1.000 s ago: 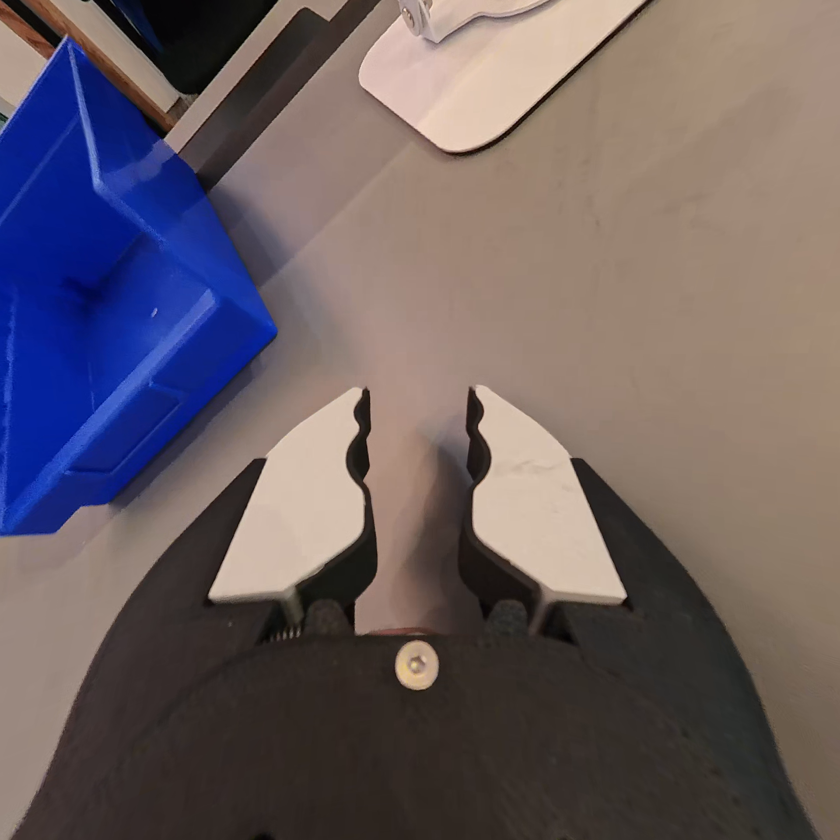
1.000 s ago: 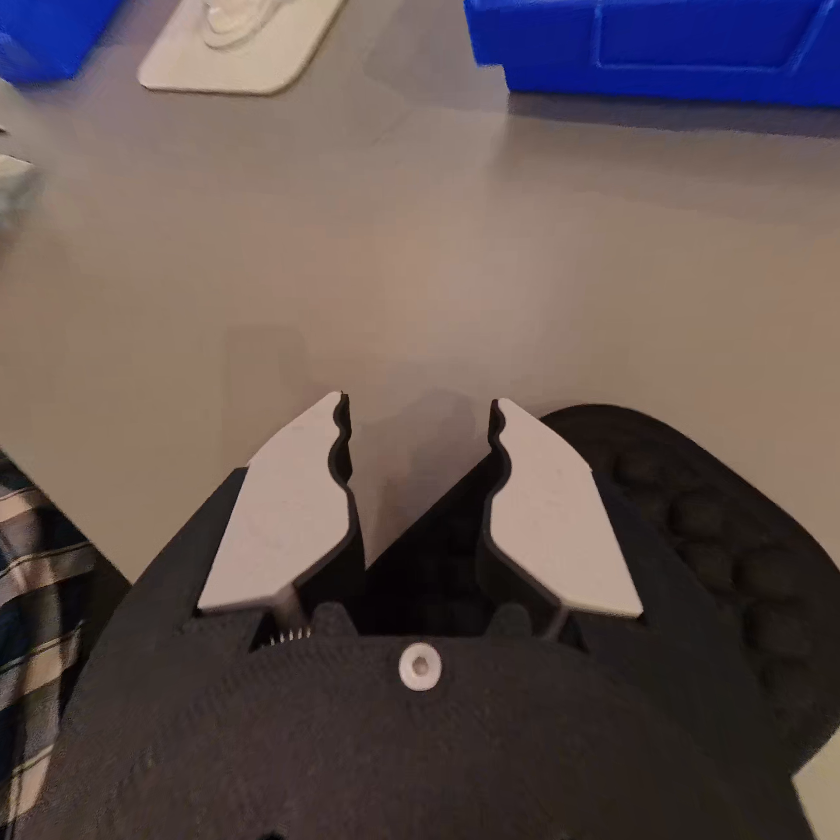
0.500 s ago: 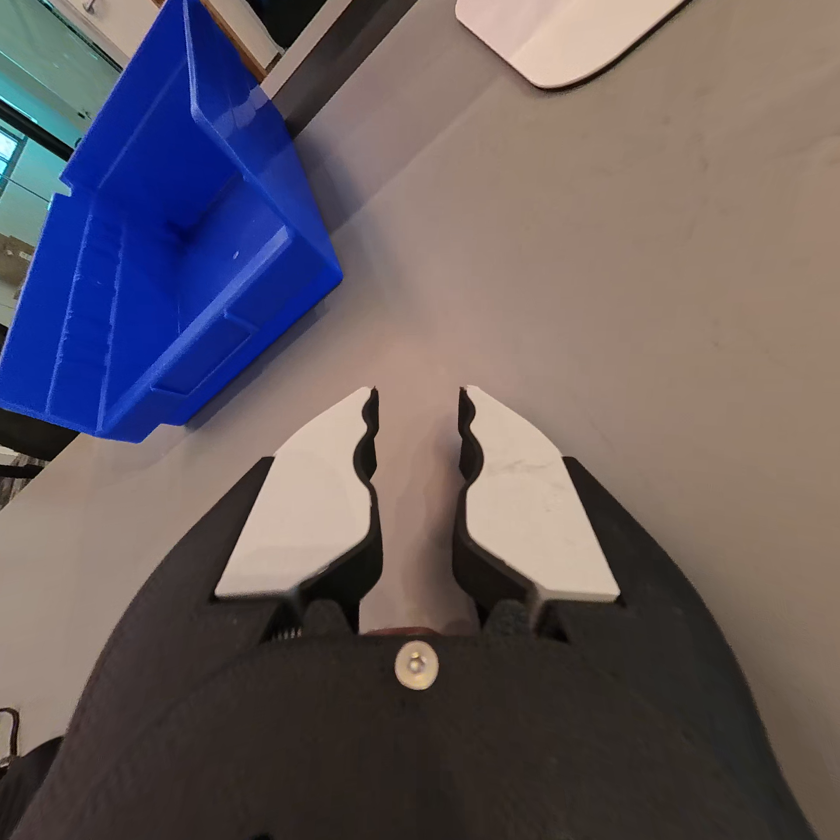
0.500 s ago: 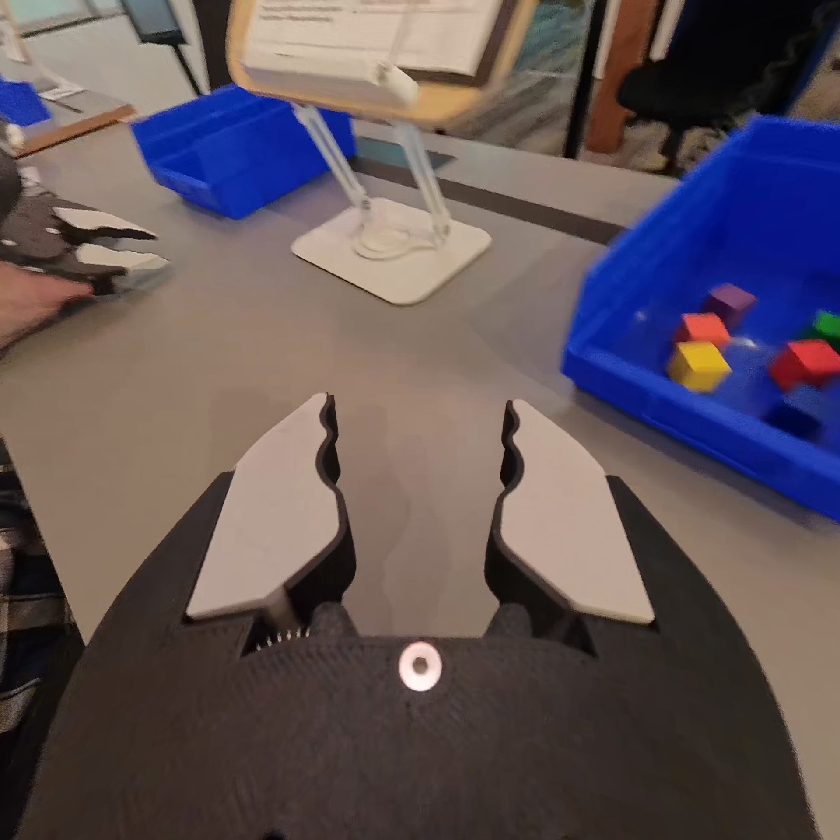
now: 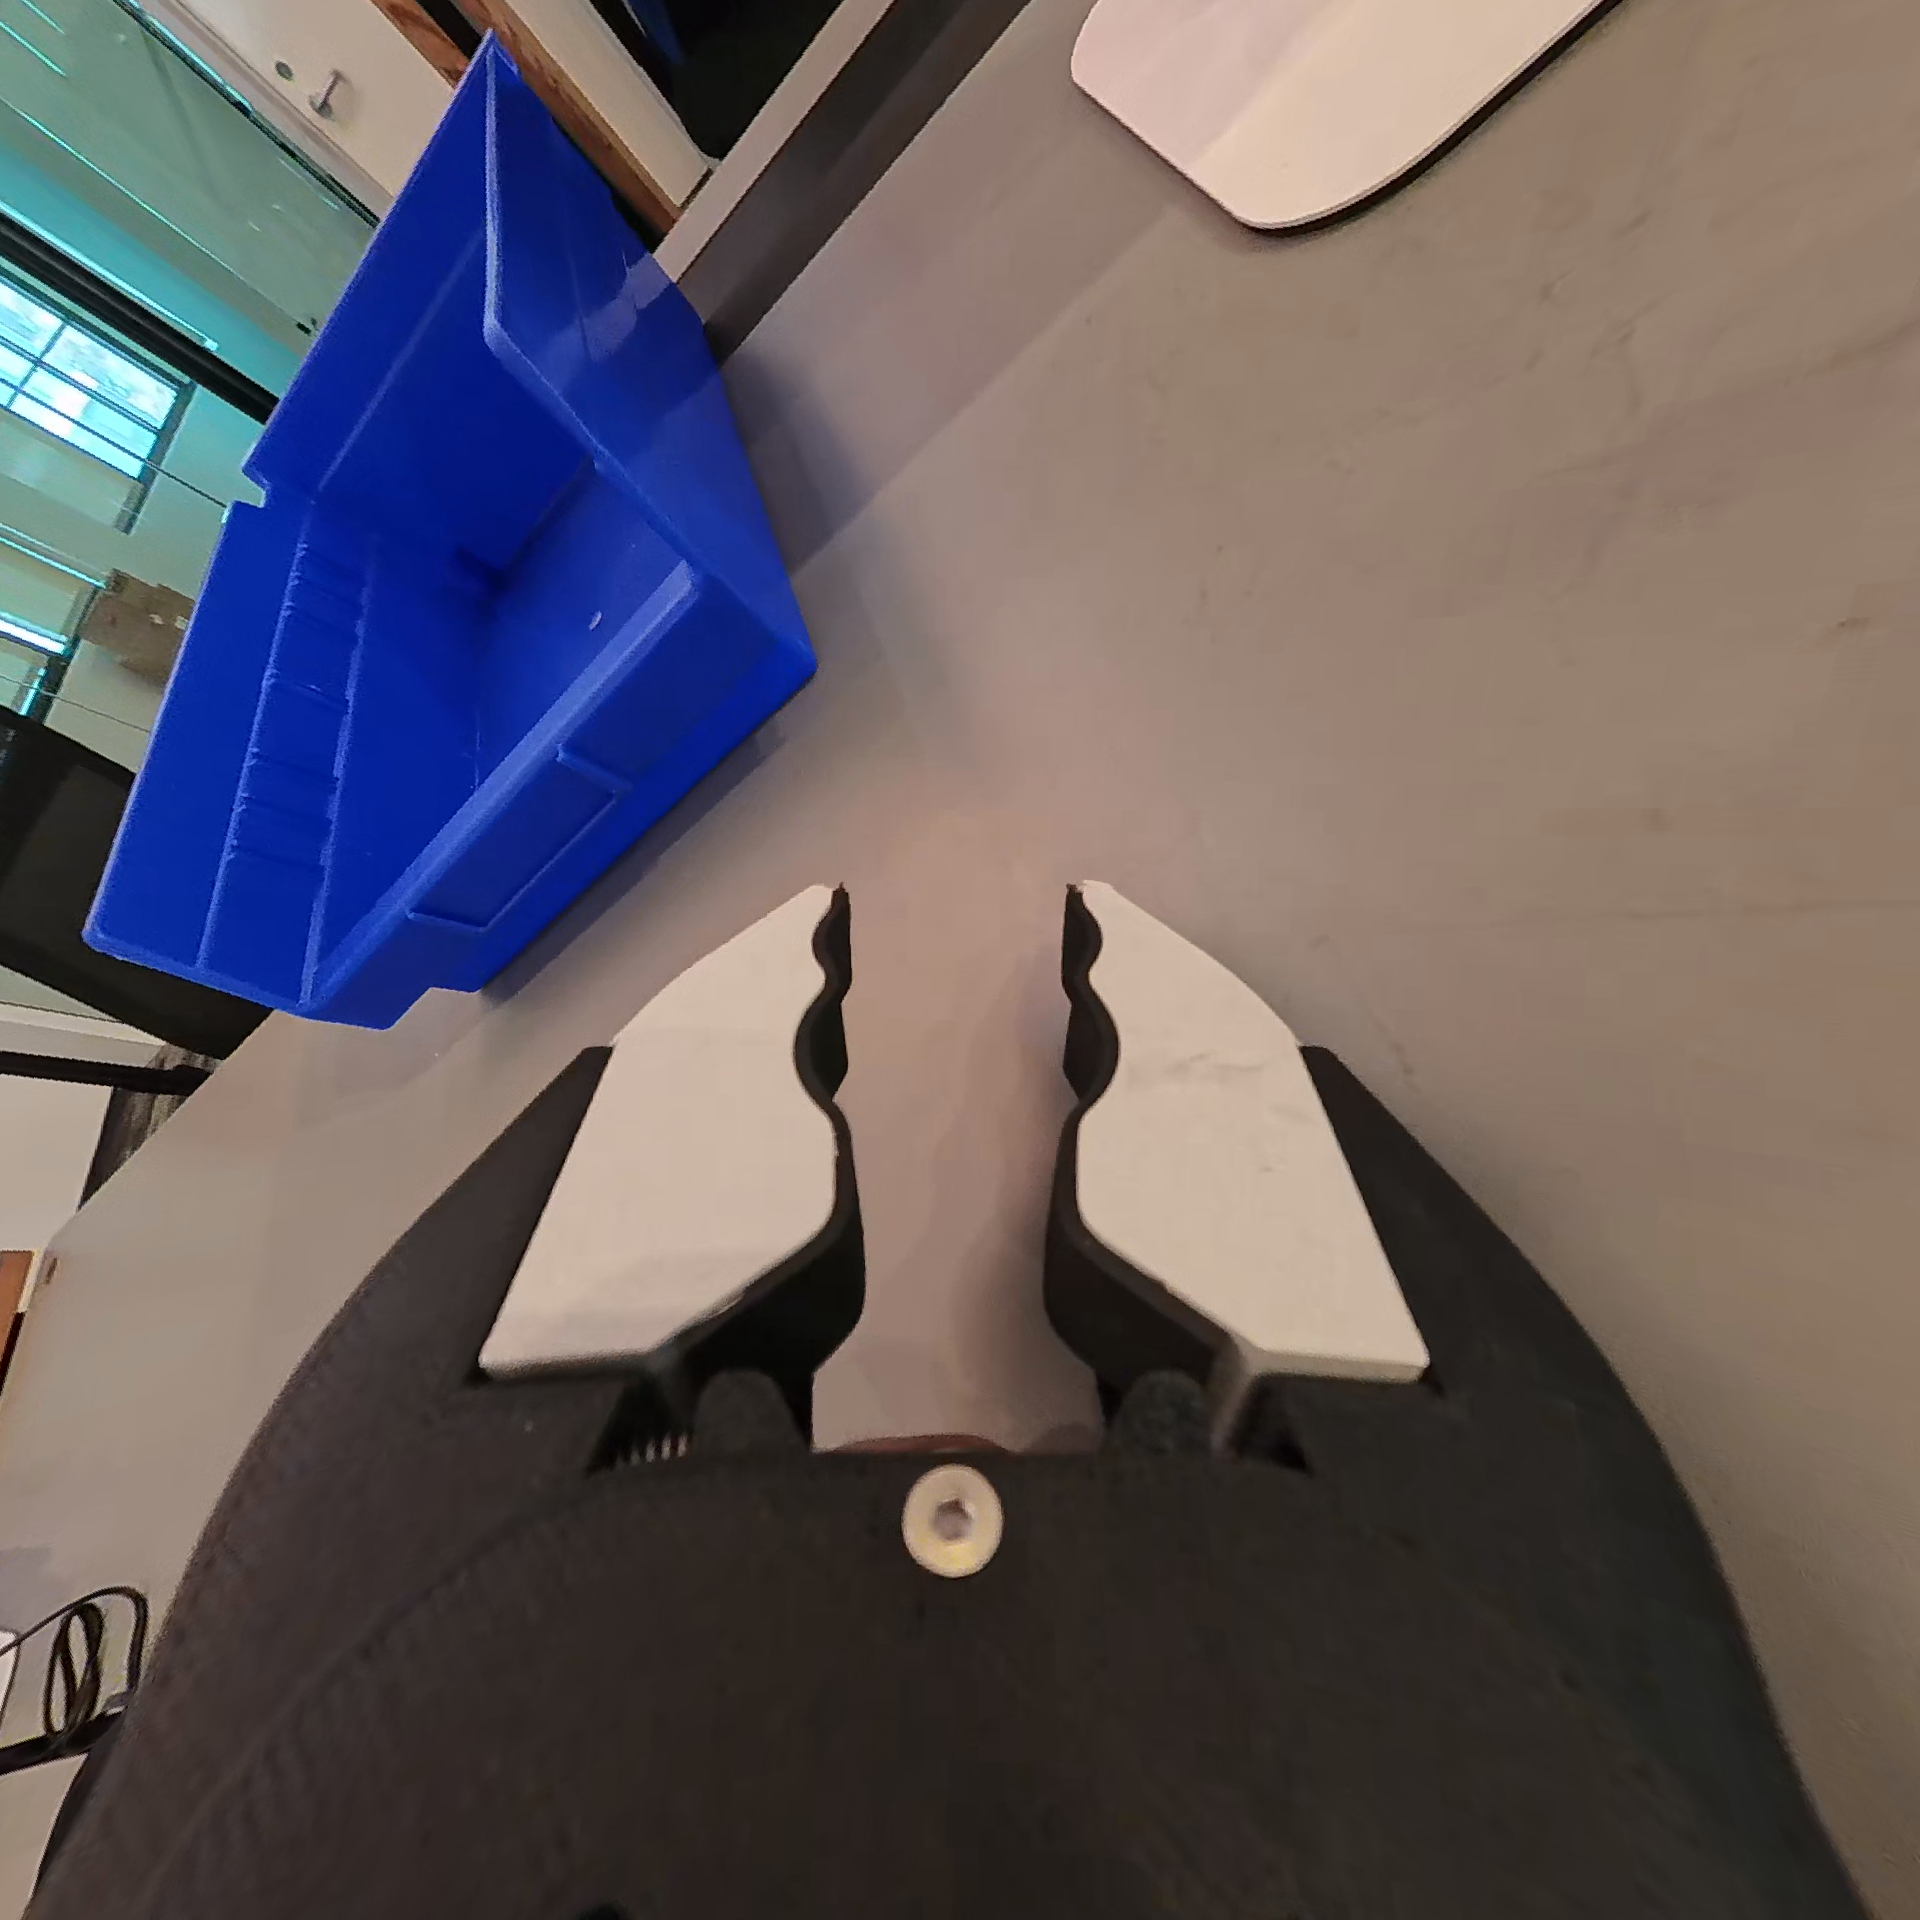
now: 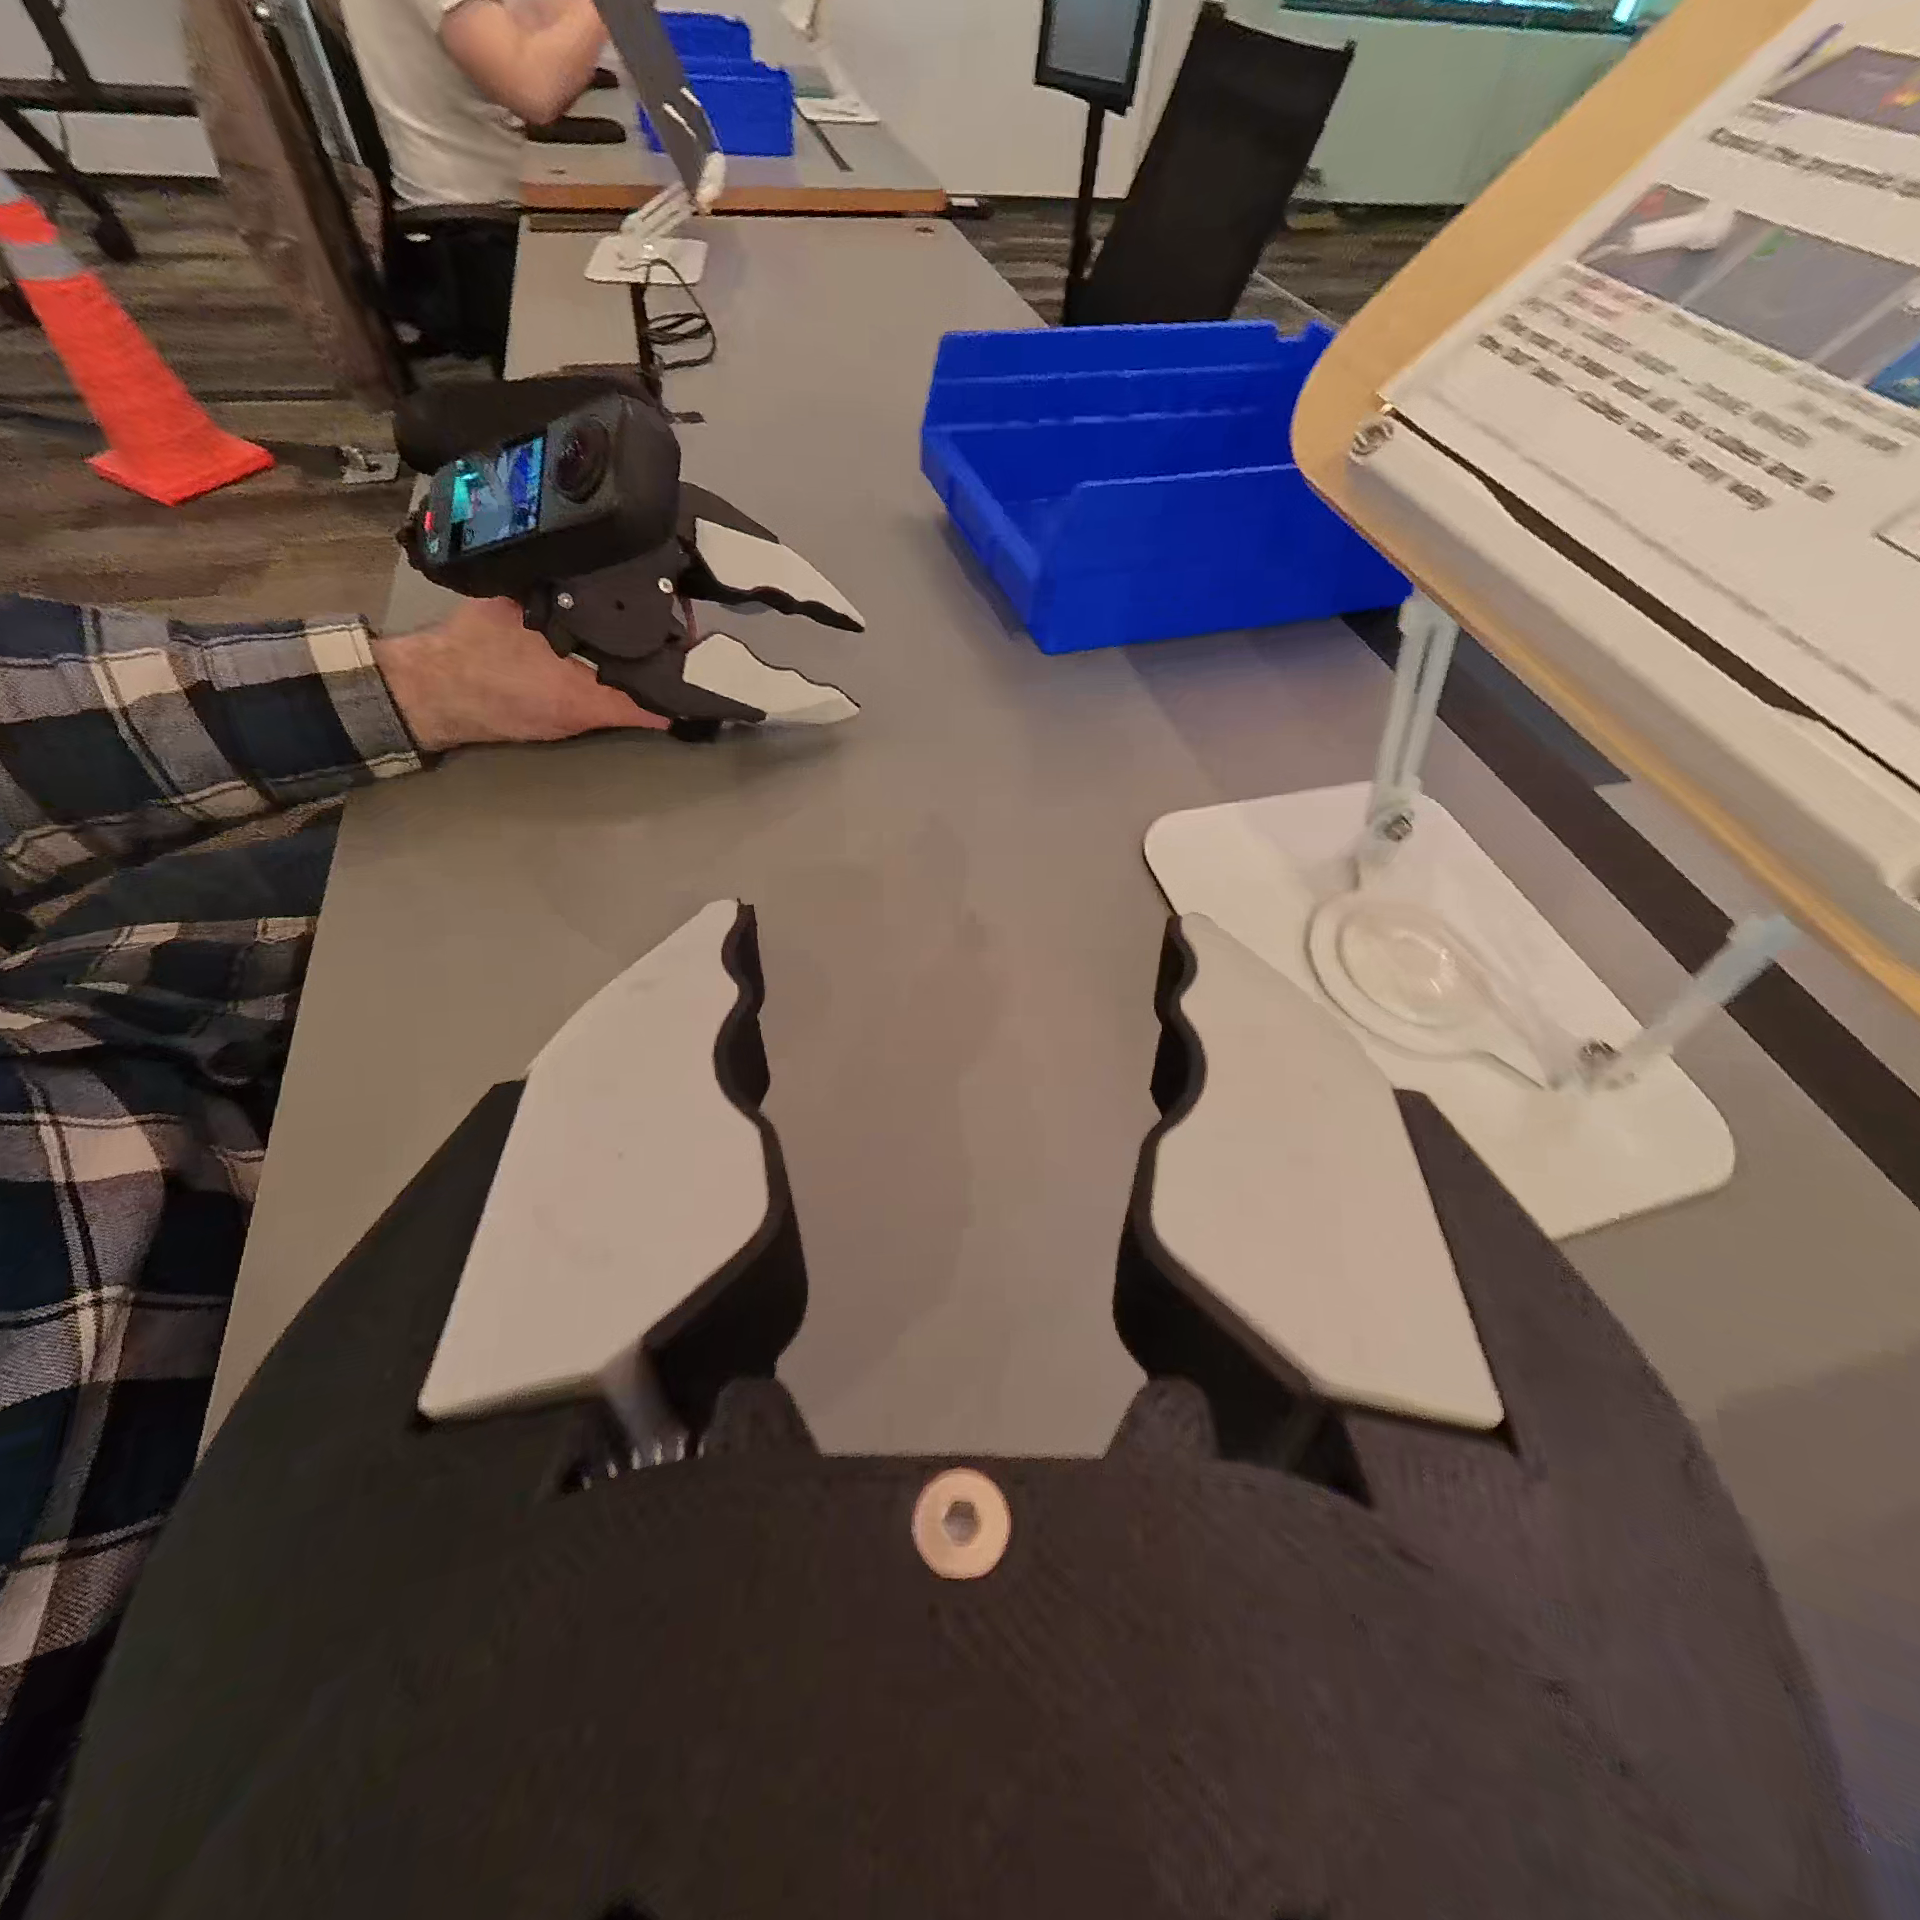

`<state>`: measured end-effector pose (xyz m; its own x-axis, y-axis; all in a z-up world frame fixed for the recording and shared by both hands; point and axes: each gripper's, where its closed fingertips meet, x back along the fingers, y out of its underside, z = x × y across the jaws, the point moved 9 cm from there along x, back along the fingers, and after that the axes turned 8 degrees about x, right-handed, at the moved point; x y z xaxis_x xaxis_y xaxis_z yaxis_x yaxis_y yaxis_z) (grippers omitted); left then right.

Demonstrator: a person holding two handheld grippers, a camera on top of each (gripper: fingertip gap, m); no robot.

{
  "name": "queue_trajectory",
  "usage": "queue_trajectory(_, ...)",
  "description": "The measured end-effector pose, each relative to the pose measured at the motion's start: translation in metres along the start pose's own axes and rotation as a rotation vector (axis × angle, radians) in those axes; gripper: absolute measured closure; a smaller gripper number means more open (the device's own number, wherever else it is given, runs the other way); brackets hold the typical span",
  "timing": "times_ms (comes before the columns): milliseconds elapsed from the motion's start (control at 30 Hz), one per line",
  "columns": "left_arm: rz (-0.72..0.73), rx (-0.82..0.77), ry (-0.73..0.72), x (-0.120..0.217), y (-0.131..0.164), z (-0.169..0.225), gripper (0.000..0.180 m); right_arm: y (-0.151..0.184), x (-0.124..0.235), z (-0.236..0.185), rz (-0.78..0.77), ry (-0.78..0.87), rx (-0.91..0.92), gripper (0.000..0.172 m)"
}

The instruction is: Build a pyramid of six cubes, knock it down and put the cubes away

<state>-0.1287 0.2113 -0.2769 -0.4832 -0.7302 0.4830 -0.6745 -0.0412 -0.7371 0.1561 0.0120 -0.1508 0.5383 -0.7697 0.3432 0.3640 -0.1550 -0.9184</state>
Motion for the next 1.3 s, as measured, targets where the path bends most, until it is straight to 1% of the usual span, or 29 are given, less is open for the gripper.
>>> queue_trajectory(100,0.000,0.001,-0.002,0.000,0.000,0.000,0.142,0.000,-0.010,0.000,0.002,-0.024,0.010,0.096)
queue_trajectory(200,0.000,0.010,-0.003,0.000,0.000,-0.001,0.139,0.006,-0.009,0.002,-0.006,-0.022,0.004,0.094)
queue_trajectory(367,0.004,0.014,-0.004,0.000,0.000,-0.002,0.136,0.017,0.004,0.009,-0.001,0.021,-0.052,0.094)
queue_trajectory(467,0.004,0.020,-0.002,0.001,0.000,-0.003,0.134,0.020,0.018,0.011,-0.012,0.059,-0.070,0.093)
queue_trajectory(600,0.016,0.035,0.000,0.002,0.000,-0.005,0.123,0.020,0.046,0.011,-0.042,0.172,-0.048,0.087)
queue_trajectory(700,0.019,0.042,0.007,0.003,0.001,-0.006,0.119,0.023,0.069,0.009,-0.068,0.253,-0.041,0.083)
queue_trajectory(867,0.029,0.047,0.019,0.004,0.000,-0.006,0.112,0.037,0.107,0.001,-0.119,0.384,-0.064,0.075)
queue_trajectory(1067,0.029,0.099,0.035,0.004,0.000,-0.011,0.100,0.054,0.160,0.004,-0.159,0.613,-0.116,0.060)
queue_trajectory(1167,0.049,0.209,0.065,0.005,0.000,-0.023,0.093,0.062,0.195,0.014,-0.145,0.736,-0.157,0.060)
queue_trajectory(1300,0.154,0.463,0.117,0.006,0.001,-0.053,0.093,0.079,0.243,0.028,-0.133,0.903,-0.218,0.062)
